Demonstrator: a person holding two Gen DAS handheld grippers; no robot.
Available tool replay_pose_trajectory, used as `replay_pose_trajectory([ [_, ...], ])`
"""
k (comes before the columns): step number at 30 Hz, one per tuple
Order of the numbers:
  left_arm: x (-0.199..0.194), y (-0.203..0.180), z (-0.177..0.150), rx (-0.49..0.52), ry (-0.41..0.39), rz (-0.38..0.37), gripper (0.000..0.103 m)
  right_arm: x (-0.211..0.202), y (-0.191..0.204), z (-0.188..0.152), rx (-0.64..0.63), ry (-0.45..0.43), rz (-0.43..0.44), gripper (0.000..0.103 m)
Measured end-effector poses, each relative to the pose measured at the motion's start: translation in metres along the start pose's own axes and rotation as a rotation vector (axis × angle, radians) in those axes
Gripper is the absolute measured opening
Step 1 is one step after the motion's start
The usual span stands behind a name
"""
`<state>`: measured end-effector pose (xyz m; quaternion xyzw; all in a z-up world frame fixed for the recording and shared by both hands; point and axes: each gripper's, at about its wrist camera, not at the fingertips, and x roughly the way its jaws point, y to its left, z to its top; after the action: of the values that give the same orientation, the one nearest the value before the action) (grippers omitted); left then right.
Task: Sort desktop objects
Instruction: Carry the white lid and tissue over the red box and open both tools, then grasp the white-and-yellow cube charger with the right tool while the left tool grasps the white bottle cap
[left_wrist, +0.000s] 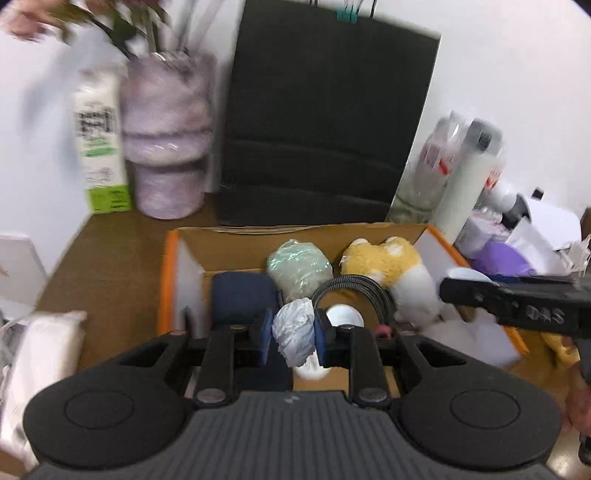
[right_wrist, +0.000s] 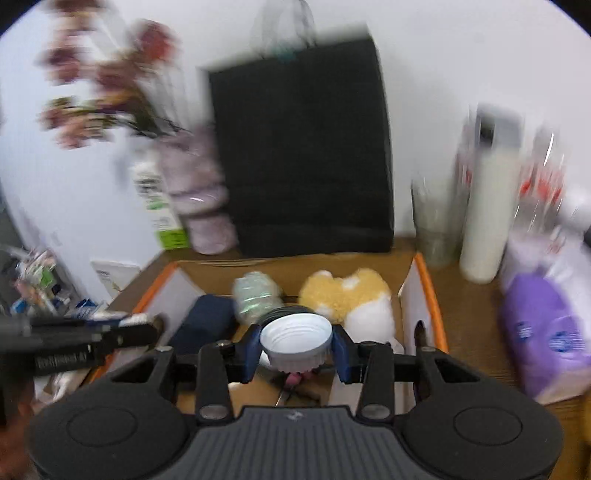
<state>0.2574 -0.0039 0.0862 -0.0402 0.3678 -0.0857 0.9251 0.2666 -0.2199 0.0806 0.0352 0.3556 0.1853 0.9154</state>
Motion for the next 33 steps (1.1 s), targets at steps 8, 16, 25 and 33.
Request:
replay_pose_trajectory([
  [8, 0.073, 0.007, 0.022, -0.038, 0.077, 0.048, 0.045, 0.08, 0.001, 0.014, -0.117, 0.077, -0.165, 0.049],
  [16, 0.031, 0.004, 0.021, -0.015, 0.006, 0.05, 0.07, 0.049, 0.001, 0.017, -0.13, 0.03, -0.162, 0.063],
  [25, -0.052, 0.004, -0.026, -0.085, -0.049, 0.155, 0.077, -0.022, -0.006, -0.032, -0.046, 0.024, -0.134, 0.075],
  [33, -0.154, -0.015, -0.162, -0.12, -0.167, 0.049, 0.095, -0.109, 0.016, -0.152, -0.033, -0.071, -0.094, 0.081],
])
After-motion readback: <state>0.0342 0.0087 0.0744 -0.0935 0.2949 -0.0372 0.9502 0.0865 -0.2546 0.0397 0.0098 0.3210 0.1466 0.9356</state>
